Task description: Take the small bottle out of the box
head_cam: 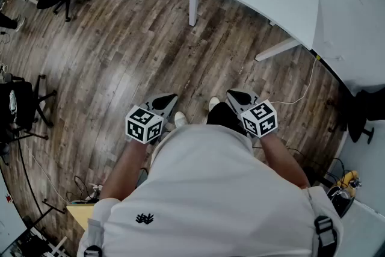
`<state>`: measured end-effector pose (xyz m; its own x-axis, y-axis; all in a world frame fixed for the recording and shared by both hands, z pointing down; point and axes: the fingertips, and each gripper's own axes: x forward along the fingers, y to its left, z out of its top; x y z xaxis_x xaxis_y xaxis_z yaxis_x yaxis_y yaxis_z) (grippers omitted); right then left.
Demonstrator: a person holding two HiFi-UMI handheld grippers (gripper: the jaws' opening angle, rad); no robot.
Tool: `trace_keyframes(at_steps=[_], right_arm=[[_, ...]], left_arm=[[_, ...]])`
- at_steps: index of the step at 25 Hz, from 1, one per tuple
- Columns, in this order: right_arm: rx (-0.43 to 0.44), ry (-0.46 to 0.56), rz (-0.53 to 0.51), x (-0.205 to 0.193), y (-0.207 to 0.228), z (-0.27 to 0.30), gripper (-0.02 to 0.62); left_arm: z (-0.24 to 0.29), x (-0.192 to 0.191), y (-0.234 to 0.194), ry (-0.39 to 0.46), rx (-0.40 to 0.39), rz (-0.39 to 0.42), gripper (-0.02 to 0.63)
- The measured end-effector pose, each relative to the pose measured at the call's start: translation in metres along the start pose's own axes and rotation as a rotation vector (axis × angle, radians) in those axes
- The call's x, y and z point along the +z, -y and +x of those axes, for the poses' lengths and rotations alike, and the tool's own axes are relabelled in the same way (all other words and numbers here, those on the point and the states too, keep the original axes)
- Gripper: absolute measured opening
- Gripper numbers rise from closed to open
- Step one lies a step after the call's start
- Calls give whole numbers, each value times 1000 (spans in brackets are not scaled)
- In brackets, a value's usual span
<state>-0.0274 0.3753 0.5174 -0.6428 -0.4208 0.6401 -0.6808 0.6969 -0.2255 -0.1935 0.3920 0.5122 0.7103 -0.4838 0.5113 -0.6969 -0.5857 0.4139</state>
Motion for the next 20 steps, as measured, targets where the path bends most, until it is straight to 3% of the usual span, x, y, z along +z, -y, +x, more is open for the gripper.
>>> trace_keyframes(at_steps=[4,8,12,20], right_arm=[[-16,-6,23,-4,7,-7,5],[-38,7,41,-2,39,-9,5],[-54,58,49,19,84,-12,5],[-25,144,91,51,168,-1,6]], left_arm=[[10,-6,-11,-45,-12,16,6],[42,12,-18,-55,-27,19,6],[82,53,-8,-32,-34,25,6],[162,136,-16,-44,-29,125,6]])
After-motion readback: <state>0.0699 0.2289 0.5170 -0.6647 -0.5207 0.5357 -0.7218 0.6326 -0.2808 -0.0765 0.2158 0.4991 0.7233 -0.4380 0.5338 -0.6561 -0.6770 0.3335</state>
